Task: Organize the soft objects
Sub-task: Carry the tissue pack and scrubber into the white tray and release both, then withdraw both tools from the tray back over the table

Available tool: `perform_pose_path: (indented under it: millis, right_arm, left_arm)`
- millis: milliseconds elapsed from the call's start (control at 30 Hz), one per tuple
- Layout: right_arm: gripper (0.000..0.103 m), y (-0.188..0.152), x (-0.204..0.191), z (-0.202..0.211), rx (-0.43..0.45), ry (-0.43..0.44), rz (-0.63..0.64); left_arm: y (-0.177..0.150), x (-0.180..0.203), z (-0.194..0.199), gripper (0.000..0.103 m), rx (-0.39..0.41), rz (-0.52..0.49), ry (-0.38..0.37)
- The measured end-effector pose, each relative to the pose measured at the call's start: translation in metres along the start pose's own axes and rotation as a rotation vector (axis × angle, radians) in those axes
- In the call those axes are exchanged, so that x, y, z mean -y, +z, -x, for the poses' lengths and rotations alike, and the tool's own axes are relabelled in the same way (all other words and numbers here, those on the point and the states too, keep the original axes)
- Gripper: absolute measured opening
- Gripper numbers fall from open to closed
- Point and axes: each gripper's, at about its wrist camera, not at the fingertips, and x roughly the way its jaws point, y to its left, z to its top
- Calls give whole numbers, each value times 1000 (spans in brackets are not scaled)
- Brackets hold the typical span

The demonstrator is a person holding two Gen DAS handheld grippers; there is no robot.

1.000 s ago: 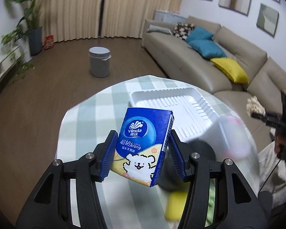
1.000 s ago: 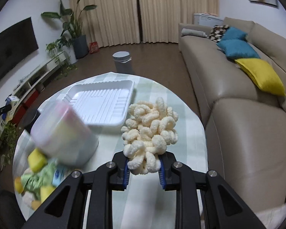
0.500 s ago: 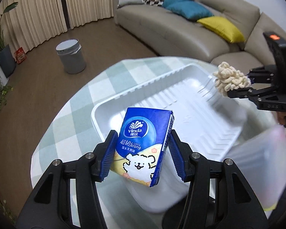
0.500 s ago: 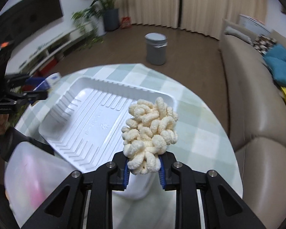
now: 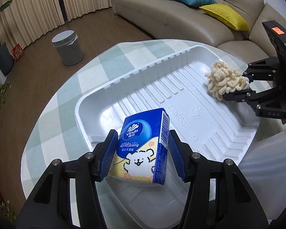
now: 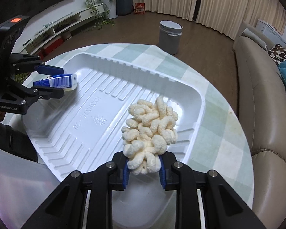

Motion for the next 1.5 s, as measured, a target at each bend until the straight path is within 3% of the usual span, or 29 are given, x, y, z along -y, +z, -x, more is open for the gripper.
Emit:
perform_pose_path:
  millis: [100,267,433,767,867,900,1000,1033,1333,1500]
  right_arm:
    - [28,0,-6,-4,-3,-2,12]
    - [39,-5,-3,-5,0,4,-22]
    - [51,-10,-3,-2,19,18,-20]
    - [73,-15,17,35,164,16,-103]
    - [77,-25,31,54,225,6,-157]
    - [79,-27,34,58,239,2,-172]
    - [100,-38,46,79,307,-38,-220]
    - [103,-41,49,88,329,-54,-235]
    - [103,-50,36,133,398,-179,-269]
    - [103,-59,29,162,432,-226,-318]
  left_arm:
    - [-1,2,-3,54,-13,-17,15]
    - [-5,-4,-11,57,-25,-1,35]
    - [-7,-9,-5,58,29,20,15]
    - [-10,-33,36,66,182,108,-21]
    - [-25,-48,60,75,268,188,-41]
    - [-32,-55,69,83,308,220,-45]
    - [-46,-61,87,103,376,268,-40]
    - [-50,-61,92,103,397,280,-39]
    - [-82,-17,133,103,483,175,104]
    - [-102,-10,159,103,543,216,161]
